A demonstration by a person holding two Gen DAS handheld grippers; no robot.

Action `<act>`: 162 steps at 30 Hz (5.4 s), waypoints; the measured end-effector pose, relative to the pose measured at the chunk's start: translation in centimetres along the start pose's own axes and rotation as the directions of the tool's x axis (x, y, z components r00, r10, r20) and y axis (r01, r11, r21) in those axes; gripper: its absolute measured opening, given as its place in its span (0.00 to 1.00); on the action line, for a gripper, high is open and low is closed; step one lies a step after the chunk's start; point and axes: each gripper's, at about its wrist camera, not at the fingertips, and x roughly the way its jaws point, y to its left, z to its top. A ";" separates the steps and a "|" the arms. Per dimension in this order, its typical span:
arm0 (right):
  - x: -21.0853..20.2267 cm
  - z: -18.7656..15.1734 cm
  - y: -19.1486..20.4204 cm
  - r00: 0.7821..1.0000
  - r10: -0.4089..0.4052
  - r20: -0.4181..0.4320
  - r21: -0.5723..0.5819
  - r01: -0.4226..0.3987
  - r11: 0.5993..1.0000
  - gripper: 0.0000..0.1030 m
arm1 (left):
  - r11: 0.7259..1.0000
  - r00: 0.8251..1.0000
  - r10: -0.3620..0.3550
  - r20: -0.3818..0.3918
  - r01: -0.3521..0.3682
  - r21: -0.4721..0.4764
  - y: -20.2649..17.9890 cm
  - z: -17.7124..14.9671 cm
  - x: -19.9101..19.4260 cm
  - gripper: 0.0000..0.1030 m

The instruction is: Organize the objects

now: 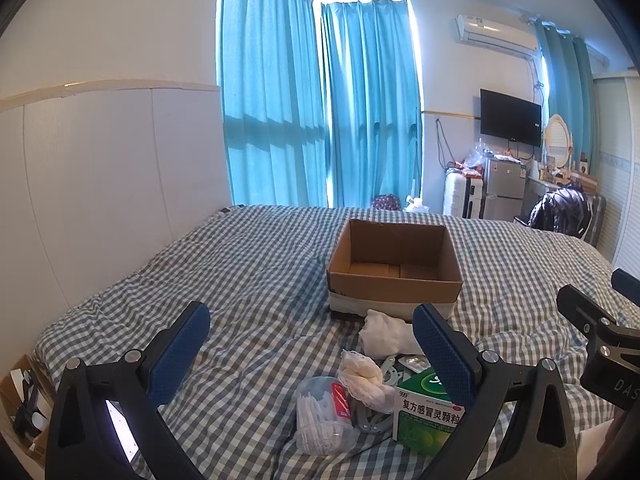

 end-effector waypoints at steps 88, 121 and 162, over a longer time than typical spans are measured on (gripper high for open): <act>1.8 4.8 5.2 0.993 0.095 -0.074 -0.190 -0.107 0.976 0.79 | 0.976 0.955 -0.217 -0.202 0.209 -0.059 0.3 3.7 6.5 0.63; 32.5 6.7 1.0 0.961 0.245 -0.130 0.059 -0.239 0.969 0.83 | 0.975 0.900 -0.214 -0.380 0.223 -0.020 -8.1 3.4 34.4 0.63; 0.9 4.3 -3.0 0.966 0.250 -0.068 -0.081 -0.255 0.964 0.97 | 0.996 0.986 -0.077 -0.149 0.071 -0.044 -3.4 2.0 4.4 1.00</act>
